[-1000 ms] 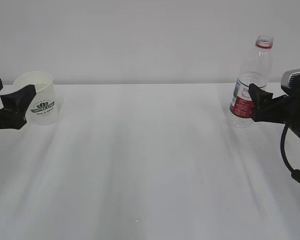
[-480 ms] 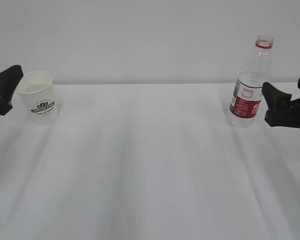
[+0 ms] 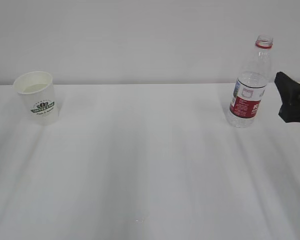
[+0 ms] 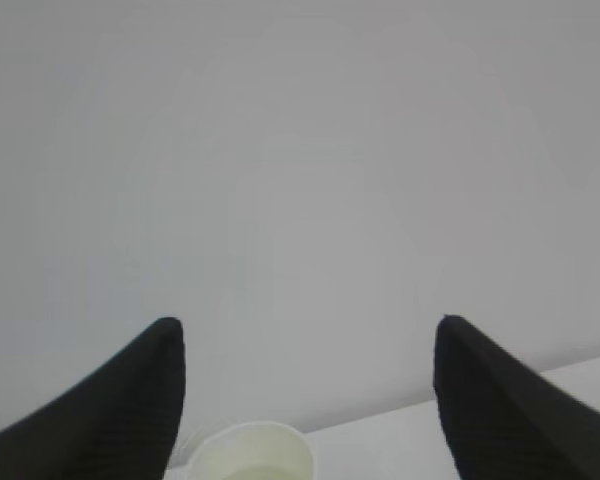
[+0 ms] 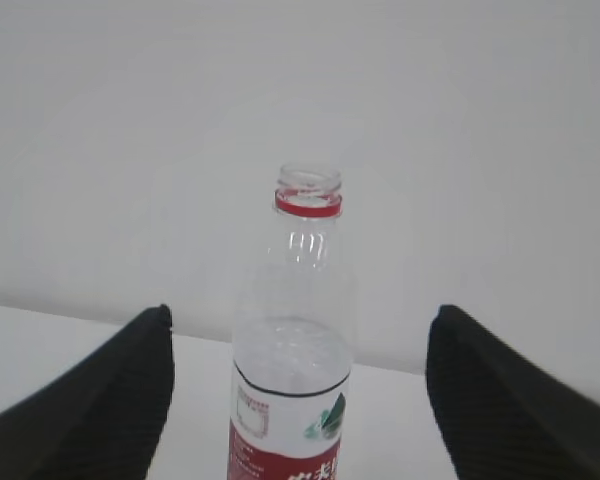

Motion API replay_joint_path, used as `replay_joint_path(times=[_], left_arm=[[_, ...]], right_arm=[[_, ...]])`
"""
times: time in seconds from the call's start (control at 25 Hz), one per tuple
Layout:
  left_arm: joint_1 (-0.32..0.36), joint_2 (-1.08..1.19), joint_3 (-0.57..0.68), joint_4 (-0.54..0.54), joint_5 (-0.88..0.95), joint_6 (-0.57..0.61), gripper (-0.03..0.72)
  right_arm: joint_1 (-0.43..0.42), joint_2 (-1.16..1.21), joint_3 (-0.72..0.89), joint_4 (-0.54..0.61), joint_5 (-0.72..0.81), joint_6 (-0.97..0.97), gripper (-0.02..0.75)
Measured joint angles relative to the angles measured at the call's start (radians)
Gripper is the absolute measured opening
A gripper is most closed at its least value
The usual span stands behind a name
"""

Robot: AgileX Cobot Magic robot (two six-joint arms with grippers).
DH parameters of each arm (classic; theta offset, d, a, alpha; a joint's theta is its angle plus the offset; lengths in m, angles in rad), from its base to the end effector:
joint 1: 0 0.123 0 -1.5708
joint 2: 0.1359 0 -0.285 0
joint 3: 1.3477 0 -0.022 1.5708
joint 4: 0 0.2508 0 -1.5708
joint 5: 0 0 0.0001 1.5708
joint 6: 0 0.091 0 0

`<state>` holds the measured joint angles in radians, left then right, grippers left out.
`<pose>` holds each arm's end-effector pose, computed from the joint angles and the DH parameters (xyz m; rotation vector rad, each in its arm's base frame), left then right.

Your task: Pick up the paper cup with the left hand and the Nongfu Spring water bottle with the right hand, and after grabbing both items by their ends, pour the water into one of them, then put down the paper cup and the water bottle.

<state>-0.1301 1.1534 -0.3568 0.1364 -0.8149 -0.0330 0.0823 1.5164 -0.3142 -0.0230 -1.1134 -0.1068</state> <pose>0.2126 -0.0369 0.2591 0.2204 1.4552 -0.1291 0.2434 0.0220 0.1913 -0.1725 1.5630 -0.0110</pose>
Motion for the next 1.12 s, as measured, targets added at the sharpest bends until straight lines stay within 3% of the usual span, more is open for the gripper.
replay_joint_path(times=[0.64, 1.12], left_arm=[[0.0, -0.49, 0.006, -0.002, 0.451, 0.0, 0.564], [0.0, -0.699, -0.046, -0.002, 0.809, 0.0, 0.562]], right_arm=[[0.0, -0.317, 0.005, -0.004, 0.284, -0.002, 0.59], [0.0, -0.706, 0.006, -0.014, 0.681, -0.033, 0.59]])
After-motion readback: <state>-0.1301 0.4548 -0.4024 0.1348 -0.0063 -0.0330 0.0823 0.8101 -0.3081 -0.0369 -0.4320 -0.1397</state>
